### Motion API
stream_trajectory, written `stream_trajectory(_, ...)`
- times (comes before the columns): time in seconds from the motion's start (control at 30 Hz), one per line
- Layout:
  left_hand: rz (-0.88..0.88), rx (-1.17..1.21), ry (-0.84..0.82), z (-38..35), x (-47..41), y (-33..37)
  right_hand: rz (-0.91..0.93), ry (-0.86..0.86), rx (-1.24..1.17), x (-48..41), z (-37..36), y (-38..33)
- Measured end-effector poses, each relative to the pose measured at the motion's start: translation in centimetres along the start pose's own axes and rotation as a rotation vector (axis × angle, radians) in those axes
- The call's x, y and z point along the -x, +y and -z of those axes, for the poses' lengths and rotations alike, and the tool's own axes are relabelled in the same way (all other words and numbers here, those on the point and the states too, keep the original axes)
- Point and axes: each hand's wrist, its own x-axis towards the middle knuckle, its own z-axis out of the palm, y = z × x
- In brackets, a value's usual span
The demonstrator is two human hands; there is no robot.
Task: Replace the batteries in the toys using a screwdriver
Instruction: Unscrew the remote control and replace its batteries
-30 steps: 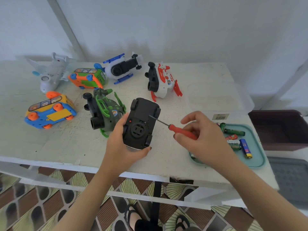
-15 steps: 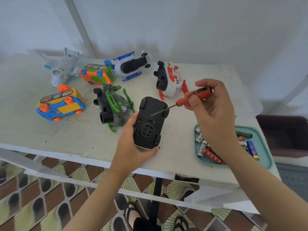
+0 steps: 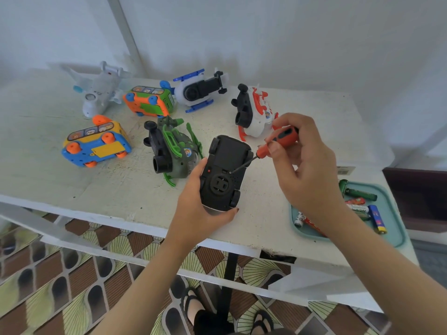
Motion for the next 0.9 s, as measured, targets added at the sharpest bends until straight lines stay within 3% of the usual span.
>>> stream_trajectory(0.37, 0.008, 0.008, 0.011, 0.01, 0.03, 0.11, -0.008, -0.025, 0.001, 0.19, -0.24, 0.36)
stream_trajectory(0.9, 0.054, -0.009, -0.024, 0.01, 0.18, 0.05, 0.130, -0.103, 0.056, -0.12, -0.33, 0.22)
